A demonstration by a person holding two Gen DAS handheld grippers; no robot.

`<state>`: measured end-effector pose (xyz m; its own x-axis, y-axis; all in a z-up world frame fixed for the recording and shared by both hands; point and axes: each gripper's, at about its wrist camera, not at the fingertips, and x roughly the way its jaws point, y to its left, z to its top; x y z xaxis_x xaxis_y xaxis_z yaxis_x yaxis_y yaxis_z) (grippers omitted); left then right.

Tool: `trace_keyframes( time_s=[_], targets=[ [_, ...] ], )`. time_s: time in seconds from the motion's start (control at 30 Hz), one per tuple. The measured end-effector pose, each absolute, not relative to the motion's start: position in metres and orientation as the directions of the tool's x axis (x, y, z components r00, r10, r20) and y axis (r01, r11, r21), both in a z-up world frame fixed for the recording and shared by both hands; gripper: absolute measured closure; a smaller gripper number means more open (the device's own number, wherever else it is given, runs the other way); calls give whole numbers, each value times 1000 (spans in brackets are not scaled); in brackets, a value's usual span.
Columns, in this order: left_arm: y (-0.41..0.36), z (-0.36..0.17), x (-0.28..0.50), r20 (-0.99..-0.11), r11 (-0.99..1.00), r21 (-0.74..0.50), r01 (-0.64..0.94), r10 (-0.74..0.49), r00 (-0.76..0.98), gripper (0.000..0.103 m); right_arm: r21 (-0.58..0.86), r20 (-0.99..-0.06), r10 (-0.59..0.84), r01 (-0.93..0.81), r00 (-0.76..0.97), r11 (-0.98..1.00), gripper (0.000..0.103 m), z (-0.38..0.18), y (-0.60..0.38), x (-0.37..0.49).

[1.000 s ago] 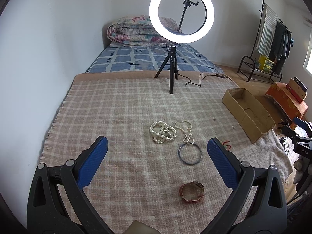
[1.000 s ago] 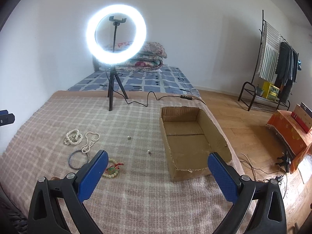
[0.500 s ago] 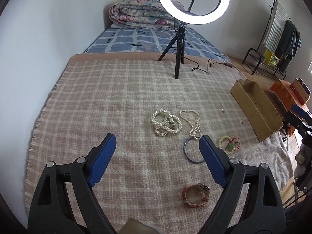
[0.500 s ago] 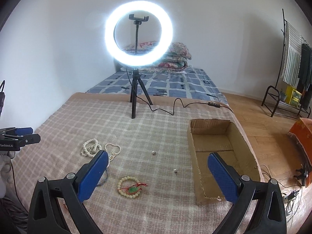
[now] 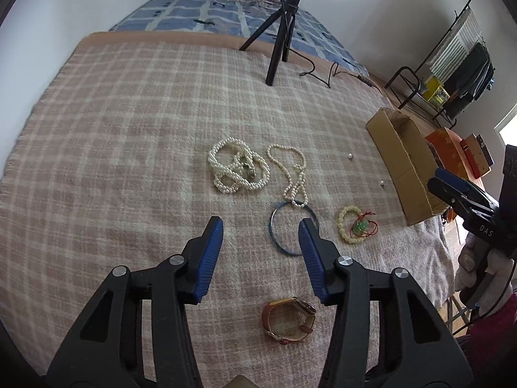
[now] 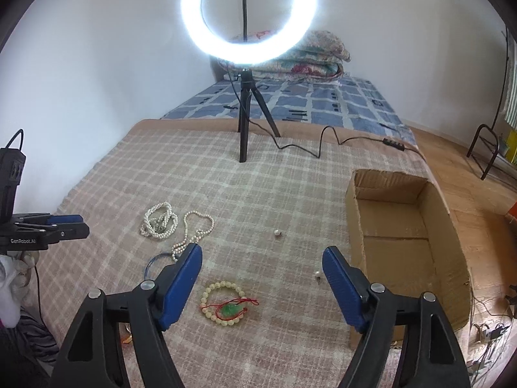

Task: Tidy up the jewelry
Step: 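Move the left tool toward the blue bangle while the right tool approaches the beaded bracelet, then close the left tool on the blue bangle while the right tool grips the beaded bracelet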

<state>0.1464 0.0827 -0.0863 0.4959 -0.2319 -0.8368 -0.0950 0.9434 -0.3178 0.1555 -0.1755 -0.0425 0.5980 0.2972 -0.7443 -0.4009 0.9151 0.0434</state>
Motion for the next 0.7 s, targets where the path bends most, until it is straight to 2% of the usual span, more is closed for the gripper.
trace_keyframes(
  time_s=[0.23,0.27,0.33,0.53,0.7],
  targets=[
    [67,-108,159,-855,928,-361,-92,-289,430,57,84,-848,308,-464,432,882,46,-88,-163,179],
    [66,-113,161,-859,926,-366,-94,-297,417,57,91,-856,310,-469,414,878,47,-93,-162,181],
    [61,-120,163,-866,926,-368,-90,-306,394,64,85,-872,301,-485,387,870,49,-102,-158,186],
    [56,-137,168,-884,929,-357,-91,-305,354,64,16,-902,251,-554,351,832,64,-119,-142,192],
    [63,-146,172,-889,923,-366,-122,-308,339,64,-35,-921,213,-612,327,790,68,-131,-128,193]
  ],
)
